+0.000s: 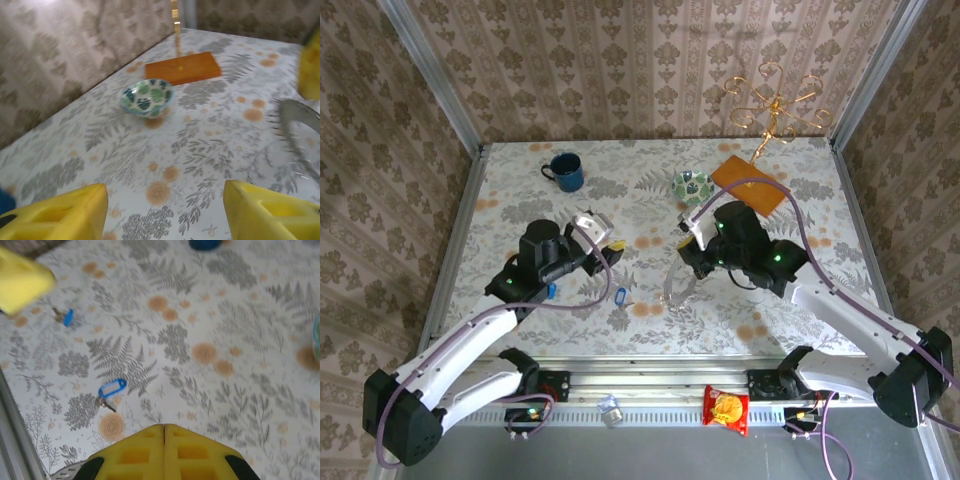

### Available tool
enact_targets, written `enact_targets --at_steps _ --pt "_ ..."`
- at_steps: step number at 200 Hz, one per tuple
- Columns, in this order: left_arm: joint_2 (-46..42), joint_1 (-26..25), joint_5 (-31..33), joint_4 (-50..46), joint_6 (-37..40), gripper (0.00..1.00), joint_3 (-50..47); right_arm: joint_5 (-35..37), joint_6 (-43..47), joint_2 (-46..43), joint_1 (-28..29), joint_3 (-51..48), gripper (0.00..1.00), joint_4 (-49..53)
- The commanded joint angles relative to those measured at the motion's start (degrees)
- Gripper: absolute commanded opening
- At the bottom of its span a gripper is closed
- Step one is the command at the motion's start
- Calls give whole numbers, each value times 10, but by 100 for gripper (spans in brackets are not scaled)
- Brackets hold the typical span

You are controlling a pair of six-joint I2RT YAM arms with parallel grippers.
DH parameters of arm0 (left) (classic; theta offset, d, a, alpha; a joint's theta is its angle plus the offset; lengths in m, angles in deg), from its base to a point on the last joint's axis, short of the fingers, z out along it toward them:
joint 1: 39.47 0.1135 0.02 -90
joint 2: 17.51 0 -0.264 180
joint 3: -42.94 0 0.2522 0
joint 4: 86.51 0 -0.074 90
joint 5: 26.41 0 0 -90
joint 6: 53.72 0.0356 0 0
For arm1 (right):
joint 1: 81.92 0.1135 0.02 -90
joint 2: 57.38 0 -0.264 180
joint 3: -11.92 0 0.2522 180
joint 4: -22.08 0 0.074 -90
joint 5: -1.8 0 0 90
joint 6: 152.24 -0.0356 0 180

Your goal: Put the keys on the keyring

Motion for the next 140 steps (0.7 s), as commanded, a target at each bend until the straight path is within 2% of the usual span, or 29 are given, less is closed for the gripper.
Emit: enact_targets --at_steps 1,46,87,111,140 --pt "18 -13 -110 -4 119 57 19 -101 78 -19 -7 -2 0 -46" --pt "55 -31 -210 65 125 41 1 -181 144 -38 -7 -31 0 -105" --pt "81 -38 -278 103 84 29 -18 -216 170 -17 -7 -18 0 -77" --pt "100 -45 -300 104 65 25 -21 -228 173 -14 -1 -24 0 -82" --pt "111 -52 -310 119 46 25 -29 -230 185 -9 7 -22 0 -74"
